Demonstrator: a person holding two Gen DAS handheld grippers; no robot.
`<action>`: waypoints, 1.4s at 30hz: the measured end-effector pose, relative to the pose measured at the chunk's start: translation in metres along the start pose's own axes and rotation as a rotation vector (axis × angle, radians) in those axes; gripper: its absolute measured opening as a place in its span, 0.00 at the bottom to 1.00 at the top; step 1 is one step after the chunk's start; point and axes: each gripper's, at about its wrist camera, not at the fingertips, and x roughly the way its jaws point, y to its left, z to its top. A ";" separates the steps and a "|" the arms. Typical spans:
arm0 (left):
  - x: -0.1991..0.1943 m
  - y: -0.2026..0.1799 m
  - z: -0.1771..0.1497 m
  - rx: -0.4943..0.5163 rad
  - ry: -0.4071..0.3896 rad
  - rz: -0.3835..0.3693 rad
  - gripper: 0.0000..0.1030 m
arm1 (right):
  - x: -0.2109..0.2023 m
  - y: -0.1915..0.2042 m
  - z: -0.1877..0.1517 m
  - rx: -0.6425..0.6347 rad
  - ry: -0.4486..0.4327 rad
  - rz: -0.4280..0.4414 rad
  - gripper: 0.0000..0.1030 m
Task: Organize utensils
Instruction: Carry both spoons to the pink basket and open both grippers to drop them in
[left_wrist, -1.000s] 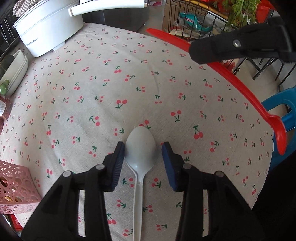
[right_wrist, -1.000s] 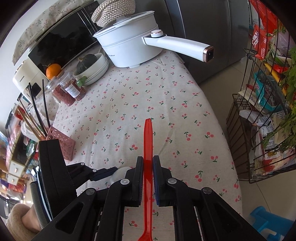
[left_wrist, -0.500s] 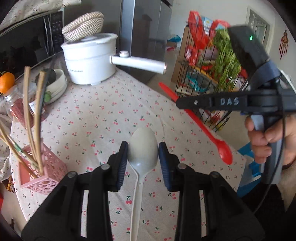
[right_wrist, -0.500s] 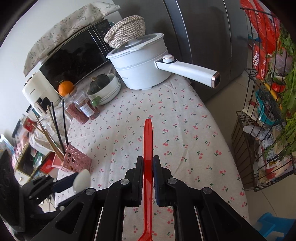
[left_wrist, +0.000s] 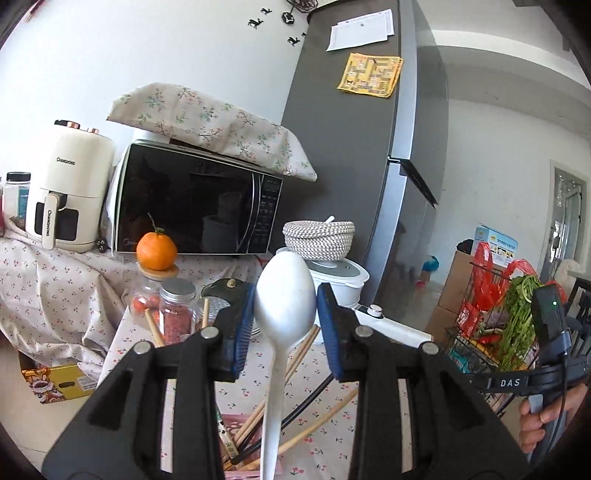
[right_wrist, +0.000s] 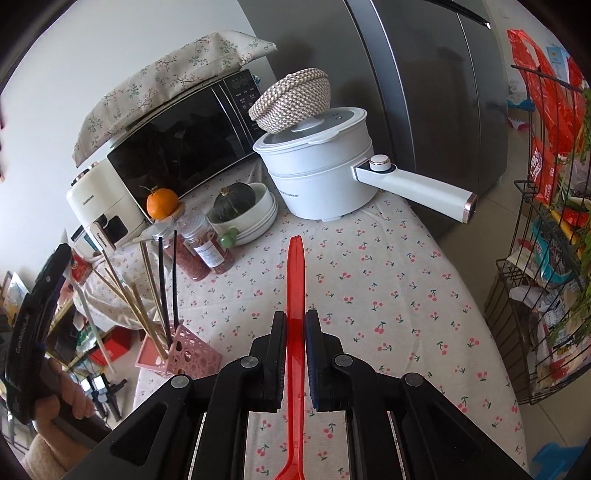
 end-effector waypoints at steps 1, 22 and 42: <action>0.002 0.000 -0.001 0.002 -0.008 0.016 0.35 | 0.001 0.003 0.001 -0.006 -0.005 0.003 0.09; 0.002 0.018 -0.031 0.024 0.073 0.187 0.45 | -0.015 0.040 0.011 -0.039 -0.211 0.054 0.09; -0.033 0.108 -0.012 -0.047 0.591 0.330 0.74 | 0.027 0.186 -0.019 -0.001 -0.593 -0.005 0.10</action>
